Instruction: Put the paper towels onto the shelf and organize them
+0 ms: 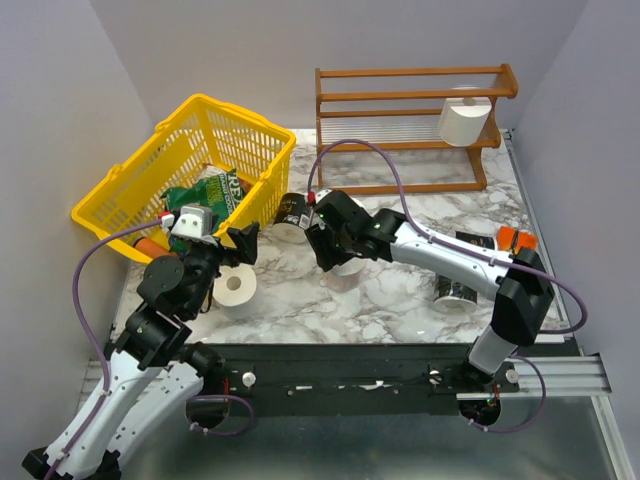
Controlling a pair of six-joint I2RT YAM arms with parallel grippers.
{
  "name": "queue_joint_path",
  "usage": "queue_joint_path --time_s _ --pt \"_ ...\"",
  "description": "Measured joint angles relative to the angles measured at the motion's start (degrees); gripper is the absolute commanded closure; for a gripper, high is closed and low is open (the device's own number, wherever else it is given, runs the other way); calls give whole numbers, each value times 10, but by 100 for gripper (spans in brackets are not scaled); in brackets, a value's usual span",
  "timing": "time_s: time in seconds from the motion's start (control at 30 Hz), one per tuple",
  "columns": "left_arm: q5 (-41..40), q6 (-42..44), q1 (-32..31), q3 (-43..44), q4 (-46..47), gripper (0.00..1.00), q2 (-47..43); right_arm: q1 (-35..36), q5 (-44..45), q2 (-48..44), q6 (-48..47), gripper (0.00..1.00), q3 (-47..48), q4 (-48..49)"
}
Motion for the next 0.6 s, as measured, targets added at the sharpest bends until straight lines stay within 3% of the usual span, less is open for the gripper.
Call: queue_joint_path --time_s 0.6 --pt "-3 0 0 0 0 1 -1 23 58 57 -2 41 27 -34"
